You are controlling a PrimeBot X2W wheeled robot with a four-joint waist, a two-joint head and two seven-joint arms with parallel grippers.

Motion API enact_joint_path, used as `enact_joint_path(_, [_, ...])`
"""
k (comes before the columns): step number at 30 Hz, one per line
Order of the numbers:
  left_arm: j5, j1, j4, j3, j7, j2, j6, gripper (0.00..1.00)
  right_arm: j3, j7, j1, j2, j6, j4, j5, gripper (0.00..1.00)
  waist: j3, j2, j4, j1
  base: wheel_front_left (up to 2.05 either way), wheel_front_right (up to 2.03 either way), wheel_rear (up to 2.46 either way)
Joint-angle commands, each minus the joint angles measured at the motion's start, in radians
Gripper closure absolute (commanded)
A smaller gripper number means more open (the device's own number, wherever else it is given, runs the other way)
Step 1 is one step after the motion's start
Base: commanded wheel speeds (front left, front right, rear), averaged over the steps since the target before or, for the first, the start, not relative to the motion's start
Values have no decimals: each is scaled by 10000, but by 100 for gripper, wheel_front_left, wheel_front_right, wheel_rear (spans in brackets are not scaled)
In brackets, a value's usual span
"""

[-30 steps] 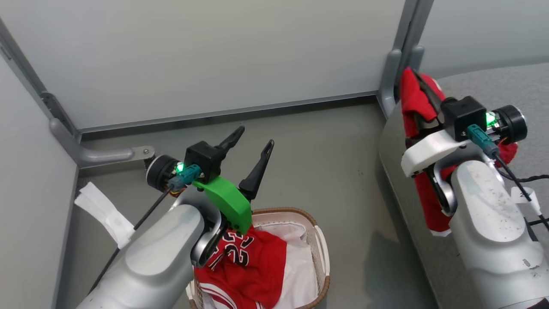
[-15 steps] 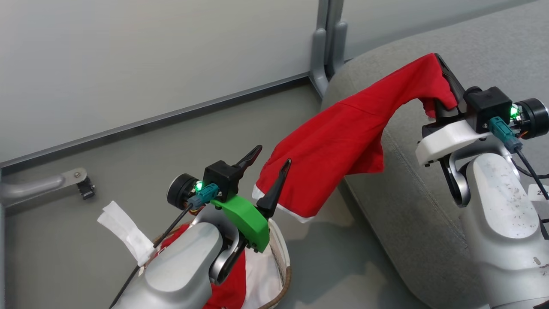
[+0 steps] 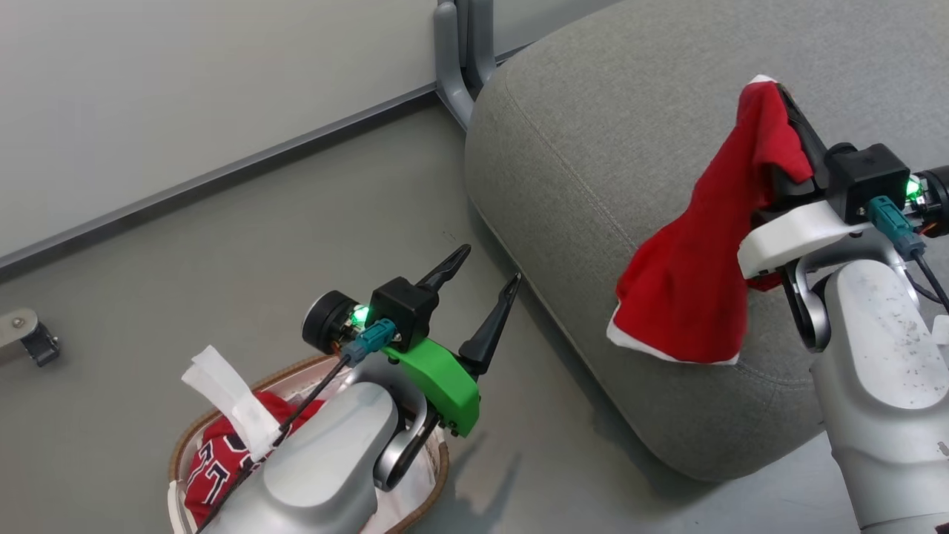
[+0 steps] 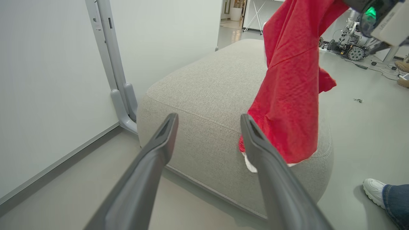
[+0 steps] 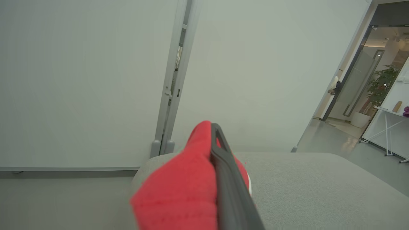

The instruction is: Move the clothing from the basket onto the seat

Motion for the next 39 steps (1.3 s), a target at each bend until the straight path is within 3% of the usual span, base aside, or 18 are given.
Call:
enact_joint_path(1, [74, -20, -35, 49, -4, 15, -20, 0, -71, -21, -121, 1, -10, 74, -85, 100, 321, -1, -30, 0, 0, 0, 0])
enact_joint_path(12, [450, -533, -572, 3, 20, 172, 98, 0, -294, -21, -2087, -656, -12, 1080, 44, 100, 1536, -1, 1007, 0, 0, 0, 0])
enact_joint_path(23, [850, -1140, -1666, -60, 296, 468, 330, 0, -1252, 1134, -6018, -2991, -10, 2507, 310, 100, 3209, -1, 2667, 0, 0, 0, 0])
enact_joint_path(30, [1100, -1583, -2238, -153, 341, 383, 456, 0, -2515, 1784, -7292, -4440, -12, 3198, -530, 100, 4292, -1, 3686, 0, 0, 0, 0])
enact_joint_path(33, [1110, -1613, -2443, -181, 312, 288, 506, 0, -3300, 1826, -7224, -4530, -10, 3566, -985, 100, 4661, -1, 3882, 0, 0, 0, 0])
enact_joint_path(39, [1391, -1789, -2607, -456, 380, 283, 447, 0, -4517, 1407, -6387, -3992, -12, 4359, -1942, 100, 5188, -1, 3974, 0, 0, 0, 0])
